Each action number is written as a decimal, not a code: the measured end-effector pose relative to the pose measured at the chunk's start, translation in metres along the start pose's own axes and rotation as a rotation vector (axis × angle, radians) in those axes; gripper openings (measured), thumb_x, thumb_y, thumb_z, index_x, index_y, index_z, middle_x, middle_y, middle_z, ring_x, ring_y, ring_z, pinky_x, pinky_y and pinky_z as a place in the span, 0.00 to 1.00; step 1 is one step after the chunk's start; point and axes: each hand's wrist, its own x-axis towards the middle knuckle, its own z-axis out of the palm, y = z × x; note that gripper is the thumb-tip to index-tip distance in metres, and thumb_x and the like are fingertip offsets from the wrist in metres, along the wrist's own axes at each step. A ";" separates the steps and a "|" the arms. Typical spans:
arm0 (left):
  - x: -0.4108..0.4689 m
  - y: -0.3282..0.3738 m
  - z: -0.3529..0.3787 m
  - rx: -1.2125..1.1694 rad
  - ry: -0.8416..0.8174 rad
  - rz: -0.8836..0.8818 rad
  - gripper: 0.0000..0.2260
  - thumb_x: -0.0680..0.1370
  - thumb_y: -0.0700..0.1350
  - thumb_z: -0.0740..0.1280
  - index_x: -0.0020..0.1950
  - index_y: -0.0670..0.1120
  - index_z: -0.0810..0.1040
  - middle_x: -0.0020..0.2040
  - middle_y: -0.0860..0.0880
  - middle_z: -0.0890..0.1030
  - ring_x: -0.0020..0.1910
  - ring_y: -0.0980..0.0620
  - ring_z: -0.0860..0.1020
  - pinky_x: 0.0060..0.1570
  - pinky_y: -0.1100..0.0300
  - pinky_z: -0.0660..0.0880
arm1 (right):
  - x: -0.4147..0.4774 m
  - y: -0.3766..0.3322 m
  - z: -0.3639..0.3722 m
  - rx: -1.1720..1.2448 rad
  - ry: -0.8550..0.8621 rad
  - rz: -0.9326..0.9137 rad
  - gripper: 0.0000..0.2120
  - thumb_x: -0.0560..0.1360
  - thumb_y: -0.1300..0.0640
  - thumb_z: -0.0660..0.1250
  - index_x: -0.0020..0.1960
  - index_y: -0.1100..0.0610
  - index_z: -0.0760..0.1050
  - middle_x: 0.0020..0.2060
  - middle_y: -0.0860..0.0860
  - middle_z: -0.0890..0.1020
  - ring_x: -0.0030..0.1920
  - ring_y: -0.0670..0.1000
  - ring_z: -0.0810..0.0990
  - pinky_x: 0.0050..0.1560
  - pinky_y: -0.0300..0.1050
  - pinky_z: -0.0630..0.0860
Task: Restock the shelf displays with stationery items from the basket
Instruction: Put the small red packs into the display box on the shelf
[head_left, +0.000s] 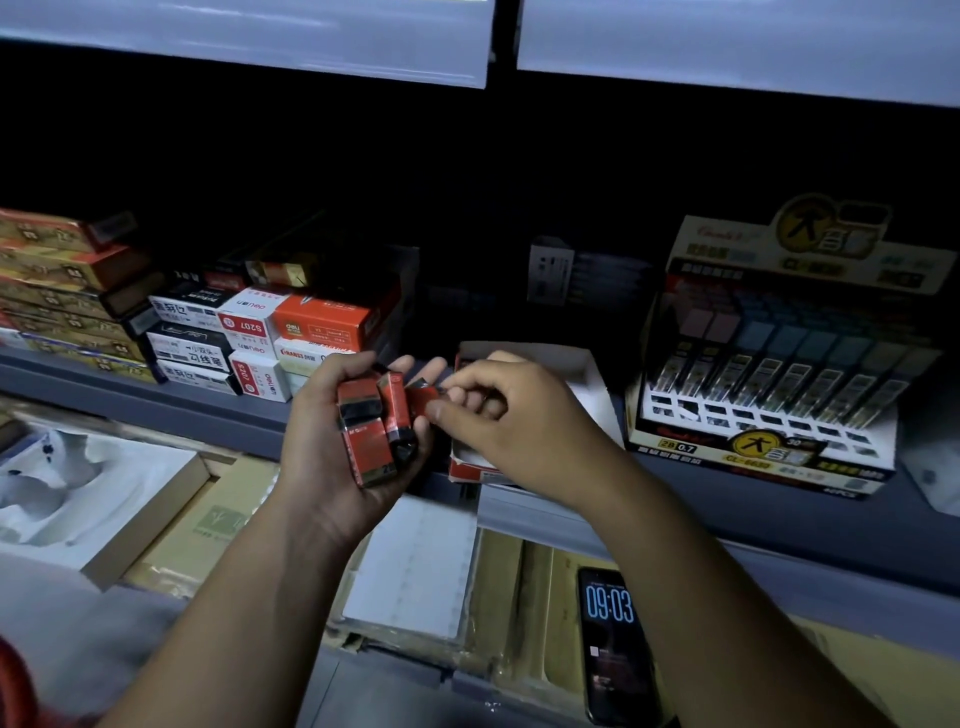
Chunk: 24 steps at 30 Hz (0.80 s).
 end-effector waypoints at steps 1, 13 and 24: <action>0.000 0.000 0.000 -0.003 -0.003 -0.006 0.11 0.78 0.52 0.64 0.53 0.46 0.79 0.56 0.45 0.86 0.42 0.47 0.85 0.30 0.65 0.78 | 0.000 0.000 0.000 0.016 -0.006 -0.002 0.07 0.75 0.51 0.74 0.46 0.55 0.82 0.45 0.51 0.76 0.36 0.41 0.74 0.41 0.34 0.76; 0.002 0.004 -0.001 -0.141 -0.041 -0.135 0.11 0.73 0.46 0.67 0.50 0.42 0.80 0.50 0.44 0.83 0.43 0.47 0.81 0.27 0.64 0.78 | 0.004 -0.001 -0.003 0.379 0.014 0.026 0.06 0.74 0.63 0.75 0.48 0.61 0.79 0.37 0.54 0.74 0.33 0.47 0.72 0.32 0.35 0.71; 0.004 0.005 0.000 -0.239 0.015 -0.151 0.09 0.74 0.43 0.66 0.50 0.40 0.80 0.53 0.45 0.84 0.45 0.43 0.85 0.25 0.64 0.78 | 0.012 -0.003 -0.022 0.238 0.354 0.211 0.08 0.76 0.56 0.74 0.44 0.61 0.79 0.31 0.55 0.84 0.30 0.51 0.82 0.36 0.47 0.81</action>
